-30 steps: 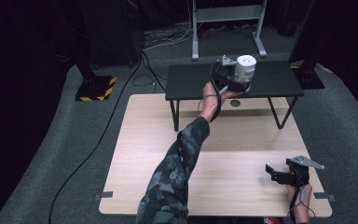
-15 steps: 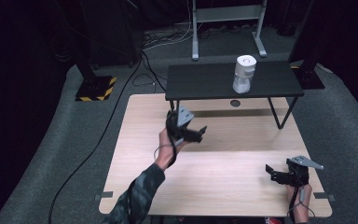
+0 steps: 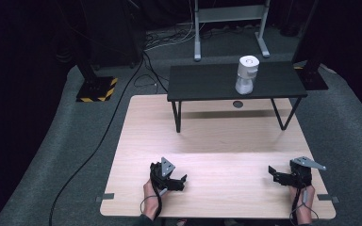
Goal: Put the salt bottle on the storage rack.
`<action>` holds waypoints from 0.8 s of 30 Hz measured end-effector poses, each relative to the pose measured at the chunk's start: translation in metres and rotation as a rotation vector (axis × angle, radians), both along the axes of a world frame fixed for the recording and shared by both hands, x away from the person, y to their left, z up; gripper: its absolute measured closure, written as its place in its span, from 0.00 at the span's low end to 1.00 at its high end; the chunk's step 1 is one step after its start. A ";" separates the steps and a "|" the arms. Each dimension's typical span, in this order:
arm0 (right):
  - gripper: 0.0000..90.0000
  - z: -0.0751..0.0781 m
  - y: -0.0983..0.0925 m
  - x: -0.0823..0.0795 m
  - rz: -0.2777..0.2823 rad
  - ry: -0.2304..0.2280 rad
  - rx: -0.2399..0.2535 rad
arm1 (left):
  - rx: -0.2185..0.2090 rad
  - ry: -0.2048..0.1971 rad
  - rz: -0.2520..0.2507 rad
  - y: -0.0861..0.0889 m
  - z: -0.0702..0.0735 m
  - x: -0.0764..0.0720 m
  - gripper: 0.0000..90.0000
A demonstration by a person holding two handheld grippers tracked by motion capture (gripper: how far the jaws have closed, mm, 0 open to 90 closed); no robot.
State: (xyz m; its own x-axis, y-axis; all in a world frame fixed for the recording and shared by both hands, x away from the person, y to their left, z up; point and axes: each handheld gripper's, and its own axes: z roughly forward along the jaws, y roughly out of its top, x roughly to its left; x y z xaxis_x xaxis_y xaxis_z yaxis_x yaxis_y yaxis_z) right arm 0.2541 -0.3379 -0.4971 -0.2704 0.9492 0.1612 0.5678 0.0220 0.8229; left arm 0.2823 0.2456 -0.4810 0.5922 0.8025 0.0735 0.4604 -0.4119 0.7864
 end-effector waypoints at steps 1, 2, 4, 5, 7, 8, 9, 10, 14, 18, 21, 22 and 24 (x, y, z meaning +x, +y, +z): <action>0.00 0.000 0.000 -0.001 -0.002 -0.003 0.001 | 0.010 0.024 0.005 -0.002 0.002 0.004 0.02; 0.00 -0.001 0.000 -0.002 -0.003 -0.009 0.002 | 0.014 0.035 0.008 -0.003 0.003 0.006 0.02; 0.00 -0.001 -0.001 -0.002 -0.004 -0.010 0.007 | 0.023 0.042 0.009 -0.004 0.004 0.008 0.03; 0.00 -0.002 -0.001 -0.002 -0.005 -0.011 0.008 | 0.039 0.047 0.004 -0.007 0.005 0.009 0.04; 0.00 -0.002 -0.001 -0.003 -0.007 -0.014 0.012 | 0.066 0.053 -0.006 -0.011 0.006 0.010 0.03; 0.00 -0.002 -0.001 -0.003 -0.007 -0.015 0.009 | 0.067 0.051 -0.006 -0.012 0.006 0.010 0.03; 0.00 -0.002 -0.001 -0.004 -0.008 -0.018 0.010 | 0.061 0.059 -0.004 -0.011 0.006 0.011 0.03; 0.00 -0.002 -0.001 -0.004 -0.008 -0.016 0.009 | 0.055 0.064 -0.002 -0.011 0.006 0.012 0.03; 0.00 -0.002 -0.001 -0.004 -0.006 -0.016 0.009 | 0.047 0.080 0.000 -0.010 0.007 0.016 0.03; 0.00 -0.002 -0.001 -0.004 -0.008 -0.017 0.009 | 0.047 0.079 0.000 -0.010 0.006 0.016 0.03; 0.00 -0.003 -0.001 -0.005 -0.012 -0.020 0.013 | 0.047 0.079 0.003 -0.011 0.006 0.015 0.03; 0.00 -0.003 -0.001 -0.005 -0.011 -0.021 0.014 | 0.047 0.079 0.003 -0.010 0.006 0.016 0.03; 0.00 -0.002 -0.001 -0.005 -0.009 -0.019 0.011 | 0.048 0.078 0.004 -0.011 0.006 0.015 0.03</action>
